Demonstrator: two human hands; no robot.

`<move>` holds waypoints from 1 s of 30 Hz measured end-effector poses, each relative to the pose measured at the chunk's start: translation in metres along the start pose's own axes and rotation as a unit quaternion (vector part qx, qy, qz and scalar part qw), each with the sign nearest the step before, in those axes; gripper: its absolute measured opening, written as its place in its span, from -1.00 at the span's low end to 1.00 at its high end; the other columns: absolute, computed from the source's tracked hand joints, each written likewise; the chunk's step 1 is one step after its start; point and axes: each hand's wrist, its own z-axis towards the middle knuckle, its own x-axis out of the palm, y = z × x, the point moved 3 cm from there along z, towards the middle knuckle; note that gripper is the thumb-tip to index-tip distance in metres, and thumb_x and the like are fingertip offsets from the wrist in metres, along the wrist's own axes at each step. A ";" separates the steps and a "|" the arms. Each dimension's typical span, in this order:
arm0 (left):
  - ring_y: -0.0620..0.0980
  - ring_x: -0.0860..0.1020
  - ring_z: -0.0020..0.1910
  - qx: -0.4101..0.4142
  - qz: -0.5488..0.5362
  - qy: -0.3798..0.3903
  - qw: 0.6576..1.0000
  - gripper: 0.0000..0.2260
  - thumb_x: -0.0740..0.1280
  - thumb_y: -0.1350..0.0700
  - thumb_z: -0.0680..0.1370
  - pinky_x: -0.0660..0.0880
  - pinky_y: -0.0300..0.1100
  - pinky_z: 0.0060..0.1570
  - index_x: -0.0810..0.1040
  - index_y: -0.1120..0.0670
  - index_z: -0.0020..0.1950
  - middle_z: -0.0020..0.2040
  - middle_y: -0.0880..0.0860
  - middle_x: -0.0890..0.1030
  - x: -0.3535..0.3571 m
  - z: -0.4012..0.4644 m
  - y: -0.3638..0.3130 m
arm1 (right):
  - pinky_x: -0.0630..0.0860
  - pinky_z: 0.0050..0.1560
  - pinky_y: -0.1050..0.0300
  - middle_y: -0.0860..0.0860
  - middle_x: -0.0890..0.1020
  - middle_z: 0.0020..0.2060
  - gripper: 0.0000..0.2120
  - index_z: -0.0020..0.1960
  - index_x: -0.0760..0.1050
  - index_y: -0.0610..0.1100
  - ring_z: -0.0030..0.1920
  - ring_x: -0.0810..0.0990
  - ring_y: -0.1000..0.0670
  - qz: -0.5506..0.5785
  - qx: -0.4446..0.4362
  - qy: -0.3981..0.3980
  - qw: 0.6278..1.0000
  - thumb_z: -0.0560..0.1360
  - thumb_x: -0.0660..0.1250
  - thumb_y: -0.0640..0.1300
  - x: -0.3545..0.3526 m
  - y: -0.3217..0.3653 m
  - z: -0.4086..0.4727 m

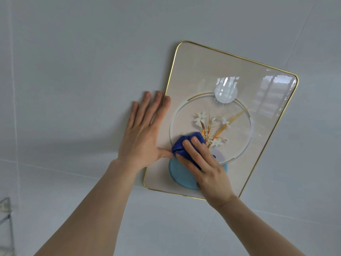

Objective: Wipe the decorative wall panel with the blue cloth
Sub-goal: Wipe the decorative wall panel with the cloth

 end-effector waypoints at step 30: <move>-0.21 0.67 0.04 -0.228 -0.399 0.437 0.773 -0.69 0.44 0.07 0.57 0.60 -0.35 0.00 0.58 -0.26 0.24 0.16 -0.21 0.67 0.027 -0.250 -0.152 | 0.72 -0.03 -0.15 -0.18 0.76 0.09 -0.41 0.27 0.50 -0.17 -0.05 0.79 -0.21 0.609 0.635 0.225 0.418 0.33 0.60 -0.02 -0.071 0.075 -0.234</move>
